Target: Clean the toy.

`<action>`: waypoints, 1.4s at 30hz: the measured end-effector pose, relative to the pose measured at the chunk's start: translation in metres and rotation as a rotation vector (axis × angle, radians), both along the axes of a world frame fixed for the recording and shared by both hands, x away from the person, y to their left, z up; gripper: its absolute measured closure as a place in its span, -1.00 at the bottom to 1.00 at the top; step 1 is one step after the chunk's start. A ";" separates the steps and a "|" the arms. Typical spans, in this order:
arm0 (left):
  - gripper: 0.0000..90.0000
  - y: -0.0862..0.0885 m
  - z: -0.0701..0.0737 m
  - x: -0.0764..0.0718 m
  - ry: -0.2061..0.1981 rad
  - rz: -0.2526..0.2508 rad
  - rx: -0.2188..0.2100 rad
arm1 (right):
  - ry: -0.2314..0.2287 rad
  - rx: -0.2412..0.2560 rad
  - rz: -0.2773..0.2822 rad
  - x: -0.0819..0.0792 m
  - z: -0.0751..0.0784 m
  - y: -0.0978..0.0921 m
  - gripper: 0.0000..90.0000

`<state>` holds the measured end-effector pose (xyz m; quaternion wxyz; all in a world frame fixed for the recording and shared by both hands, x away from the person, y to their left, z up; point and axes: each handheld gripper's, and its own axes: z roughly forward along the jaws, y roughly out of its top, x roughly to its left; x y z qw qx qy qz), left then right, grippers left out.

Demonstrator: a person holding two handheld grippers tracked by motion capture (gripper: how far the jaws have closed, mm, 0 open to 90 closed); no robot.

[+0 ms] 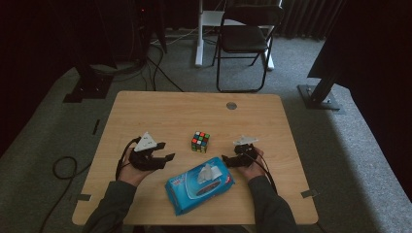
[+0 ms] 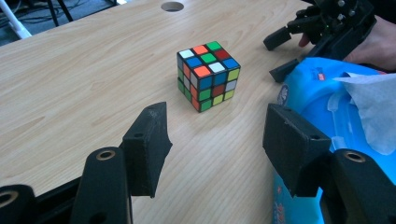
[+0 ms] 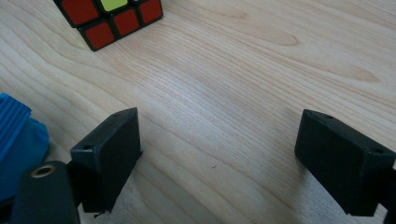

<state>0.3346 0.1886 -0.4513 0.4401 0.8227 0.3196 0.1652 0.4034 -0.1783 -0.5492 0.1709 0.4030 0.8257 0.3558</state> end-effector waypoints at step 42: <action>-0.11 -0.017 0.019 -0.030 -0.008 -0.084 -0.012 | 0.002 -0.001 -0.022 -0.001 0.000 0.000 -0.71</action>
